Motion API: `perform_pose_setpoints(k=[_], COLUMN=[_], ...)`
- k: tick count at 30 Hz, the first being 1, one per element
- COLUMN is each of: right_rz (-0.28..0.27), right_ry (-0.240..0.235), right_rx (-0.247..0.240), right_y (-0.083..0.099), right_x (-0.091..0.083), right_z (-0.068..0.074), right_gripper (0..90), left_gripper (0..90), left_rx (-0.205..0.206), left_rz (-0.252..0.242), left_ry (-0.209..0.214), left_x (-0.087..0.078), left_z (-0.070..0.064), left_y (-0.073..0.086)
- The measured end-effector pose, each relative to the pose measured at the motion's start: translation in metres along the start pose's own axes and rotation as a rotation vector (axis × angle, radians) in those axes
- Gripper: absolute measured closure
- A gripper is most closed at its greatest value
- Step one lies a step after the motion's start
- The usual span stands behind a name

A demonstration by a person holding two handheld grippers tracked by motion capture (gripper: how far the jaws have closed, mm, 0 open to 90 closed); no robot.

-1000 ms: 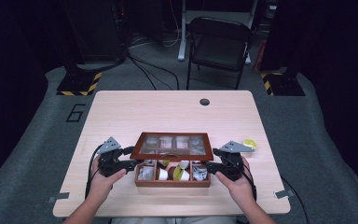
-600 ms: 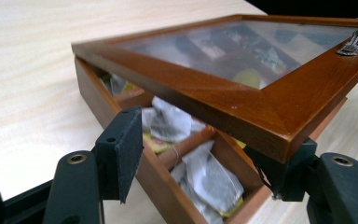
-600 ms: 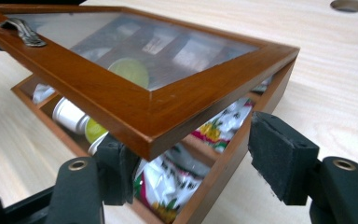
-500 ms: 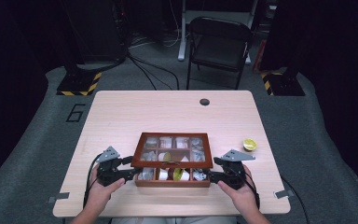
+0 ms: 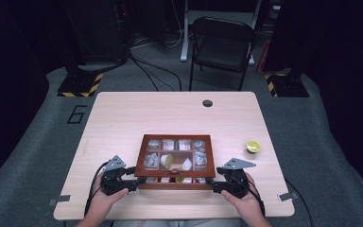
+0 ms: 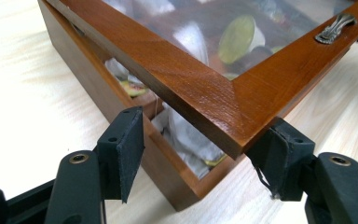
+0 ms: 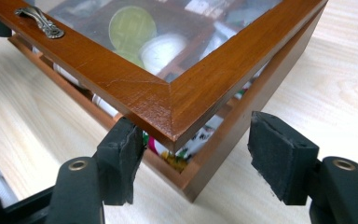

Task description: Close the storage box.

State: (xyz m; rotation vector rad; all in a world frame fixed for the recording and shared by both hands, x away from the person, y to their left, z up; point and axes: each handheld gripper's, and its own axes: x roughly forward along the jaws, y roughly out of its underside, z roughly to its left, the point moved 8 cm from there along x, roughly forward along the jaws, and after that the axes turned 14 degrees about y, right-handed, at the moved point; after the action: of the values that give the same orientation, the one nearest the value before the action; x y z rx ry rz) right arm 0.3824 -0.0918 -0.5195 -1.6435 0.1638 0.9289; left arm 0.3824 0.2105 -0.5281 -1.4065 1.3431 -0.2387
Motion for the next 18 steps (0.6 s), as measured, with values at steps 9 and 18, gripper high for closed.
perform_pose_setpoints(k=[9, 18], right_rz=[0.041, 0.03], right_ry=[-0.008, -0.012], right_rx=[-0.027, 0.01], right_y=[0.011, 0.013], right_x=[-0.001, -0.007], right_z=[0.004, -0.001], right_gripper=[35.2, 34.5], left_gripper=[37.1, 36.7], left_rx=[0.005, -0.04], left_rz=[0.047, 0.049], left_ry=[0.026, 0.023], left_x=[0.002, -0.005], left_z=[-0.005, -0.006], left_y=[0.009, 0.019])
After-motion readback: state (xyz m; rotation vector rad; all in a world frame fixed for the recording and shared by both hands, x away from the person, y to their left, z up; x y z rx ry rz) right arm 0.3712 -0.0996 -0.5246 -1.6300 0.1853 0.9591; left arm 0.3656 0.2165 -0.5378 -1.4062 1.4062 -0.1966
